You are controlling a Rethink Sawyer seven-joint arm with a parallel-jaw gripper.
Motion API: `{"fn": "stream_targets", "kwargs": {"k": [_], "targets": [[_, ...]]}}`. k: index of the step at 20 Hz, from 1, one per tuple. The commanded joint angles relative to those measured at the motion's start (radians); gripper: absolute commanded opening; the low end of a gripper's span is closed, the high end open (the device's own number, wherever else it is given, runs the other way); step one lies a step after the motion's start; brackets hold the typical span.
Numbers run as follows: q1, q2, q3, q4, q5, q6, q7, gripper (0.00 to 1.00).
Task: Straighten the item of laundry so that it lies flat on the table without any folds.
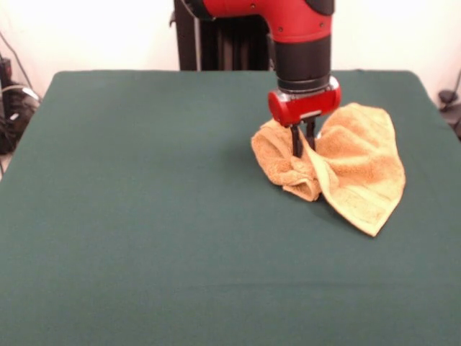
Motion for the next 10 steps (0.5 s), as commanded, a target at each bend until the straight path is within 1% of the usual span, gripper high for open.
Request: {"fn": "stream_targets", "kwargs": {"k": [1,7,10], "targets": [[0.011,0.093,0.088,-0.103,-0.024,-0.059,0.155,0.0],[0.011,0.09,0.085,-0.104,-0.023,-0.039,0.147,0.0],[0.007,0.087,0.085,-0.089,-0.025,-0.049,0.155,0.0]]}}
